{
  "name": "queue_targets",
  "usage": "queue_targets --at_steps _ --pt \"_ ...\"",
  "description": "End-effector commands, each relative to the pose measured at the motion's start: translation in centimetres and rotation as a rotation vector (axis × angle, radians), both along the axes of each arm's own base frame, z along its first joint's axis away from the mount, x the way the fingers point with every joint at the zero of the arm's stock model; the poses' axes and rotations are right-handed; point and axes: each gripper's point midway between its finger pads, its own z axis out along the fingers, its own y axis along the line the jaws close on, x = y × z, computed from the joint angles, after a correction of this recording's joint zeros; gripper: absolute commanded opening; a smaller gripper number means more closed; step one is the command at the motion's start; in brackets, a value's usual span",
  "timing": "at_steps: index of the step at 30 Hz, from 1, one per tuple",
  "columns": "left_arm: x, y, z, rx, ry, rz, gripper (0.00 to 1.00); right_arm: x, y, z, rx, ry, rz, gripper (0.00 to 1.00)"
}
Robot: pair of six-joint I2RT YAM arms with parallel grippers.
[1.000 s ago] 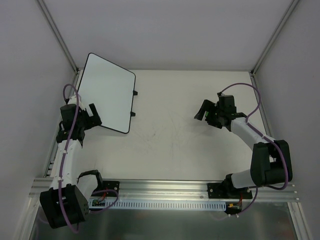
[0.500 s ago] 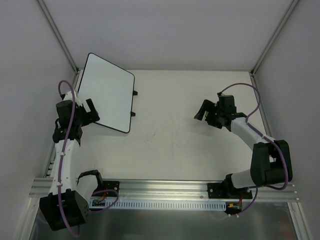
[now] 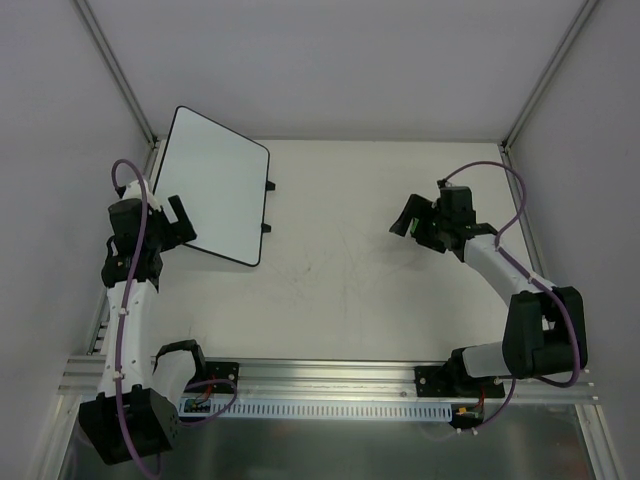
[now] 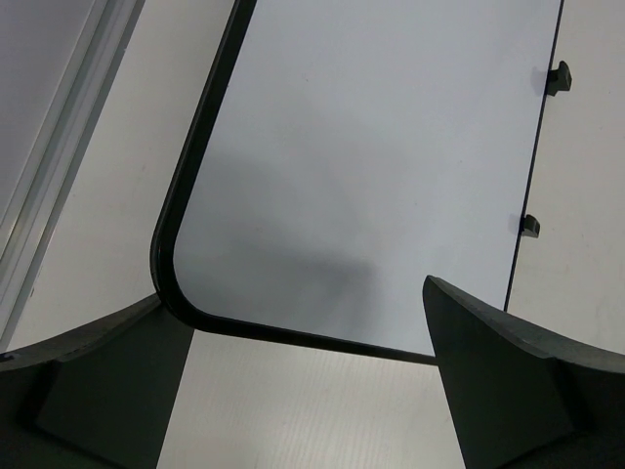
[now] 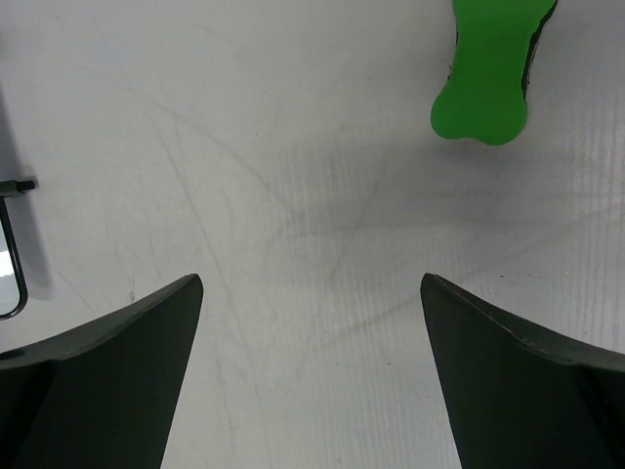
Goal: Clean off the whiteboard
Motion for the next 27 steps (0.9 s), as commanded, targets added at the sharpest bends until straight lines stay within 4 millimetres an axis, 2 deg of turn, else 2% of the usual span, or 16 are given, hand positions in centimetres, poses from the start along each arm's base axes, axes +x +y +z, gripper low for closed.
queue_targets --at_steps 1,8,14,19,22,24,25,26,27 --pt "0.0 0.2 3.2 0.032 -0.071 0.010 0.99 1.0 -0.1 3.1 0.004 -0.076 -0.014 0.99" --pt "-0.7 0.1 5.1 0.063 -0.095 0.005 0.99 1.5 -0.6 5.5 -0.022 -0.133 -0.021 0.99" --pt "-1.5 0.6 5.7 0.099 -0.099 0.033 0.99 2.0 -1.5 8.8 -0.059 -0.218 -0.042 0.99" --pt "-2.2 0.8 5.9 0.119 -0.095 0.049 0.99 2.1 -2.6 10.7 -0.091 -0.260 -0.061 0.99" --pt "-2.5 0.8 7.7 0.138 -0.133 0.055 0.99 2.0 -3.6 13.6 -0.122 -0.327 -0.083 0.99" --pt "-2.9 0.8 9.7 0.152 -0.166 0.058 0.99 2.0 -4.6 17.2 -0.146 -0.406 -0.110 0.99" --pt "-3.1 0.6 10.5 0.153 -0.183 0.055 0.99 1.7 -4.8 18.3 -0.159 -0.428 -0.106 0.99" --pt "-3.4 0.5 12.0 0.157 -0.214 0.052 0.99 1.7 -5.9 19.7 -0.213 -0.468 -0.129 0.99" --pt "-3.7 0.1 13.1 0.158 -0.241 0.042 0.99 1.6 -6.2 21.9 -0.232 -0.525 -0.128 0.99"
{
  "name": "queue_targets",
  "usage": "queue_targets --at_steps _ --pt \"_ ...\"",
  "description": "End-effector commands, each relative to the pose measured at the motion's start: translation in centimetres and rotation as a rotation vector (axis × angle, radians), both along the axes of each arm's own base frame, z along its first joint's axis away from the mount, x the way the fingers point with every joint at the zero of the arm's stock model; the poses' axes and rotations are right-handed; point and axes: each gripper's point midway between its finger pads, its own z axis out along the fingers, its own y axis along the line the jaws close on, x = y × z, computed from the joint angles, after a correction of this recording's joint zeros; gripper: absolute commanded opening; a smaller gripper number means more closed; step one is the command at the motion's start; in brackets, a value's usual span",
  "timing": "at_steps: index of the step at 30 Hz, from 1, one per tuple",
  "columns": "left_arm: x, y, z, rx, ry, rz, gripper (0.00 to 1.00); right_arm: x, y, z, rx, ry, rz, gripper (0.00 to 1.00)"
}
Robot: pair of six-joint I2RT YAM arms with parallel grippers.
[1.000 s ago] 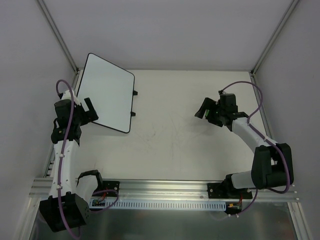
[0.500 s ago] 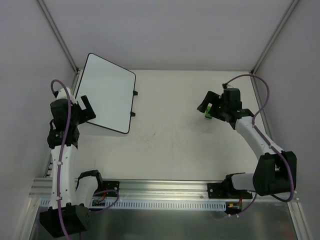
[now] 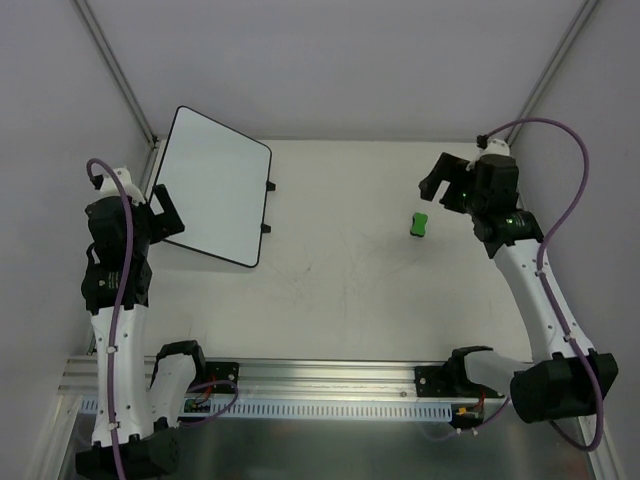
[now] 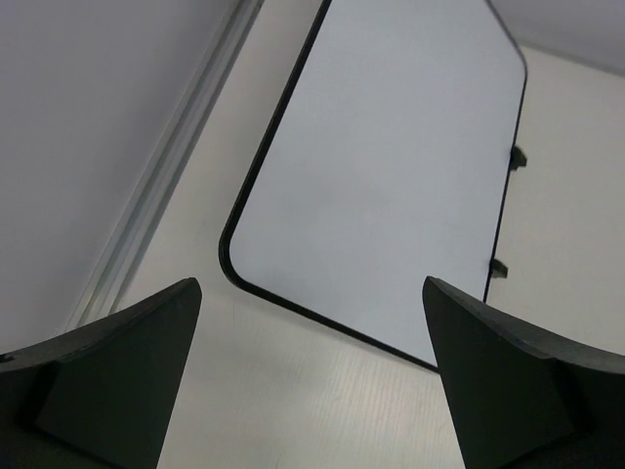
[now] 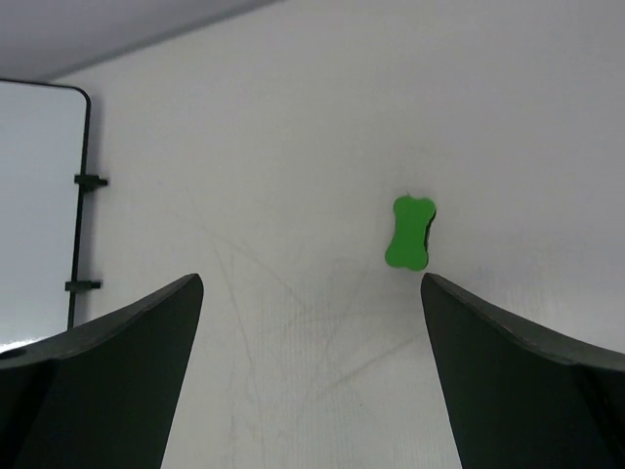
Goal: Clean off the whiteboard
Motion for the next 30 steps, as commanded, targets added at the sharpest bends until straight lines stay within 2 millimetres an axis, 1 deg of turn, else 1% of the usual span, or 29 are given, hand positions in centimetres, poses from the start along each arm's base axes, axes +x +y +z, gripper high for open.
queue_targets --at_steps 1,2,3,4,5,6,7,8,9,11,12,14,15,16,17,18,21,22,25,26,30 --pt "-1.2 -0.5 6.4 0.049 -0.148 -0.015 0.99 -0.9 -2.7 9.9 -0.112 -0.254 -0.051 0.99" --pt "-1.7 -0.7 8.4 0.052 -0.191 -0.021 0.99 -1.2 -3.5 11.2 -0.178 -0.291 -0.055 0.99" --pt "-2.0 -1.2 9.6 0.052 -0.218 -0.044 0.99 -1.6 -4.0 12.6 -0.203 -0.323 -0.061 0.99" --pt "-2.3 -1.7 10.8 0.056 -0.247 -0.064 0.99 -2.5 -4.3 15.5 -0.219 -0.395 -0.067 0.99" --pt "-2.9 -2.1 13.3 0.064 -0.306 -0.080 0.99 -3.0 -4.8 16.8 -0.242 -0.427 -0.084 0.99" --pt "-3.4 -2.5 14.6 0.067 -0.335 -0.095 0.99 -3.4 -5.3 18.1 -0.280 -0.460 -0.089 0.99" --pt "-3.8 -3.1 15.9 0.073 -0.364 -0.127 0.99 -4.2 -5.7 20.1 -0.296 -0.509 -0.103 0.99" --pt "-4.7 -3.6 18.5 0.083 -0.426 -0.148 0.99 -5.2 -6.1 21.6 -0.313 -0.549 -0.112 0.99" --pt "-5.3 -3.8 19.7 0.089 -0.455 -0.152 0.99 -5.8 -6.4 22.6 -0.350 -0.576 -0.111 0.99" --pt "-6.4 -5.0 21.8 0.085 -0.507 -0.207 0.99 -7.2 -6.9 25.0 -0.372 -0.639 -0.127 0.99" --pt "-7.6 -5.2 24.0 0.093 -0.563 -0.214 0.99 -8.3 -7.3 26.1 -0.381 -0.671 -0.143 0.99" --pt "-8.7 -5.6 25.6 0.104 -0.606 -0.231 0.99 -9.6 -7.7 27.5 -0.402 -0.714 -0.151 0.99" --pt "-9.8 -5.9 27.0 0.114 -0.645 -0.243 0.99 -10.7 -8.0 28.3 -0.404 -0.741 -0.166 0.99" --pt "-10.2 -5.9 27.5 0.120 -0.661 -0.245 0.99 -11.3 -8.2 28.7 -0.419 -0.754 -0.169 0.99" --pt "-11.0 -5.9 28.5 0.131 -0.689 -0.245 0.99 -11.8 -8.4 29.1 -0.426 -0.768 -0.178 0.99" --pt "-11.5 -6.0 28.8 0.133 -0.701 -0.250 0.99 -12.8 -8.6 29.6 -0.429 -0.790 -0.183 0.99" --pt "-12.5 -6.0 29.8 0.151 -0.733 -0.253 0.99 -14.0 -8.7 30.1 -0.450 -0.820 -0.173 0.99" --pt "-12.7 -5.7 30.0 0.148 -0.739 -0.236 0.99 -14.7 -8.7 30.4 -0.451 -0.836 -0.172 0.99" --pt "-14.2 -5.5 31.3 0.157 -0.785 -0.224 0.99 -15.7 -8.8 31.0 -0.462 -0.862 -0.173 0.99" --pt "-14.7 -5.7 31.7 0.172 -0.800 -0.249 0.99 -16.2 -8.9 31.4 -0.463 -0.876 -0.179 0.99" --pt "-15.4 -5.4 32.1 0.173 -0.817 -0.240 0.99 -16.8 -8.7 32.0 -0.464 -0.899 -0.165 0.99"
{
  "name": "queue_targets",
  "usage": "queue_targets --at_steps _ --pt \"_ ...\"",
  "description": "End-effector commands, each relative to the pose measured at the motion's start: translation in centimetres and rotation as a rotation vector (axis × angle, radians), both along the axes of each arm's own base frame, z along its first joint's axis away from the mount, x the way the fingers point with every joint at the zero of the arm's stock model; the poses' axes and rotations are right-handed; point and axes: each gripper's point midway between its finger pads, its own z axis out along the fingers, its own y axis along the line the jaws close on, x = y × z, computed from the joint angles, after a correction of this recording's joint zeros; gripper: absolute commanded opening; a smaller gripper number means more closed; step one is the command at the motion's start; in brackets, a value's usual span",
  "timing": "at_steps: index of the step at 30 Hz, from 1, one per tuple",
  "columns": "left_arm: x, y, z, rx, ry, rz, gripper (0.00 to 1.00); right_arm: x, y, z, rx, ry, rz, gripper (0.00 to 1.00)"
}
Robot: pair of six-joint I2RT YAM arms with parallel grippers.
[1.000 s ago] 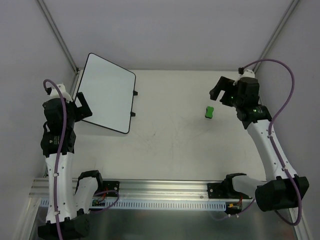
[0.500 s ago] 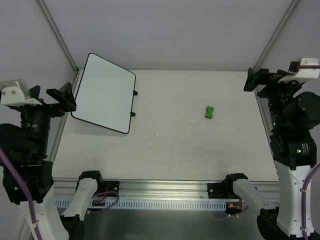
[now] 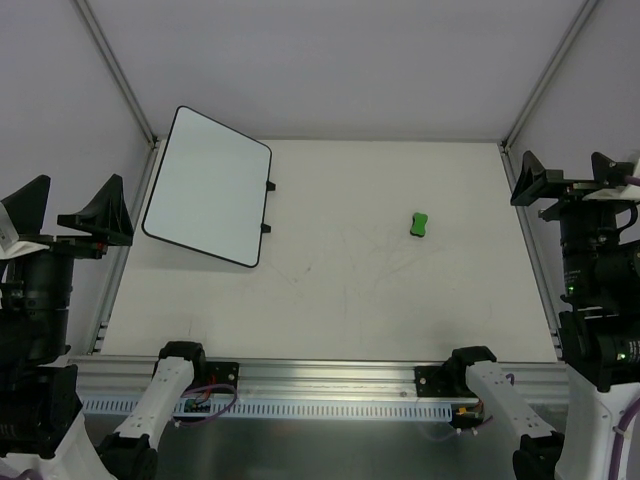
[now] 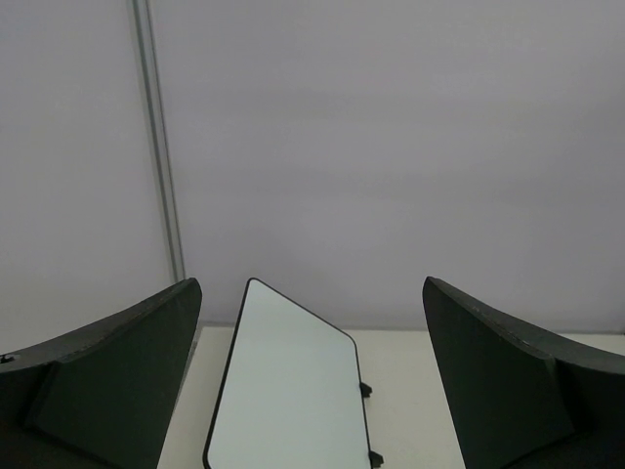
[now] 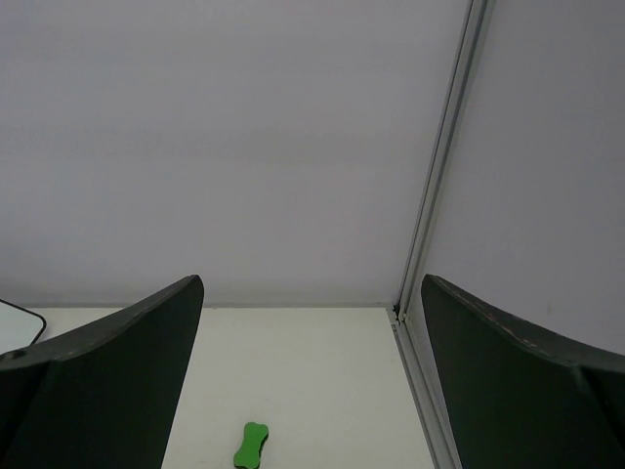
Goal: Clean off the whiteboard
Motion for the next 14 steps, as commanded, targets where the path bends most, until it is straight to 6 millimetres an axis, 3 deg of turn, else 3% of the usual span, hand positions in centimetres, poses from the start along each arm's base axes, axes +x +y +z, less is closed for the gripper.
queue_targets --at_steps 1,14 --pt "-1.39 0.61 0.91 0.014 -0.040 0.029 0.99 -1.51 -0.32 2.15 -0.025 -0.067 -0.008 0.99" --pt "-1.29 0.90 0.70 0.018 -0.035 0.042 0.99 -1.38 0.25 2.45 -0.023 -0.072 0.023 0.99"
